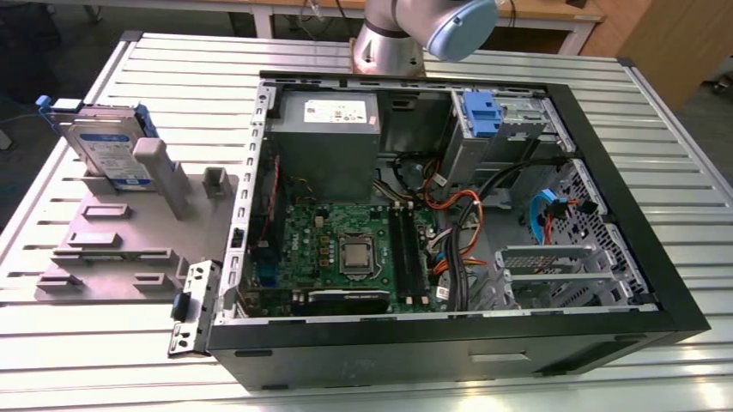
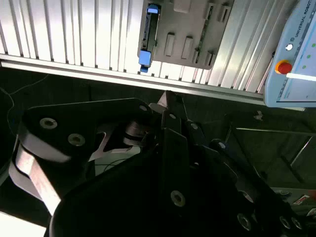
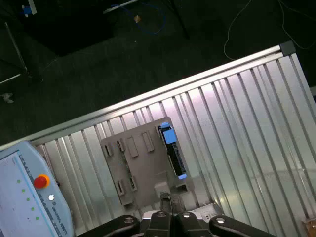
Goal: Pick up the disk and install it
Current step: 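Pick up the disk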
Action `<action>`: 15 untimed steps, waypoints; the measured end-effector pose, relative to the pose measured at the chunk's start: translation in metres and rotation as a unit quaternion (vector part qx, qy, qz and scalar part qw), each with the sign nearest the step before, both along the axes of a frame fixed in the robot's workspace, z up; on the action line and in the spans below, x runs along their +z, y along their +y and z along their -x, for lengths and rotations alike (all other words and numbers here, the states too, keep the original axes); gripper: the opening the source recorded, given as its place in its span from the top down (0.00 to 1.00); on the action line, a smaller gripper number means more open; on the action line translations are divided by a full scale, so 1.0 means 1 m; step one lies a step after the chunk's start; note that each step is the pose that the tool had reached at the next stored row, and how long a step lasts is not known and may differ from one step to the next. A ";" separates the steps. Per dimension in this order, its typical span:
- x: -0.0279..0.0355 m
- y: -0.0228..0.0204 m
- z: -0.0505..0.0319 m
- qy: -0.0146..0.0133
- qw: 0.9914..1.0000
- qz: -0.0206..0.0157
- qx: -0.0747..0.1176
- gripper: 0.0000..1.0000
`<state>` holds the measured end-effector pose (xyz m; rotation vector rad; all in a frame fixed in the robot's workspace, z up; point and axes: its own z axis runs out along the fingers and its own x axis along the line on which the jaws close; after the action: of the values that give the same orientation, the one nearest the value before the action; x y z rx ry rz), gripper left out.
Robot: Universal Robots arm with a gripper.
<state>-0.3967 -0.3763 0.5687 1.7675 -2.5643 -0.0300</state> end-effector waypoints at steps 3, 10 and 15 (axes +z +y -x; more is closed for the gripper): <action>-0.0136 0.0000 0.0004 -0.001 1.000 0.000 0.000 0.89; -0.0263 0.0000 0.0008 -0.001 1.000 0.000 0.000 0.89; -0.0353 0.0000 0.0011 -0.002 1.000 0.000 0.000 0.89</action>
<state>-0.3978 -0.3763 0.5334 1.7690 -2.5666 -0.0271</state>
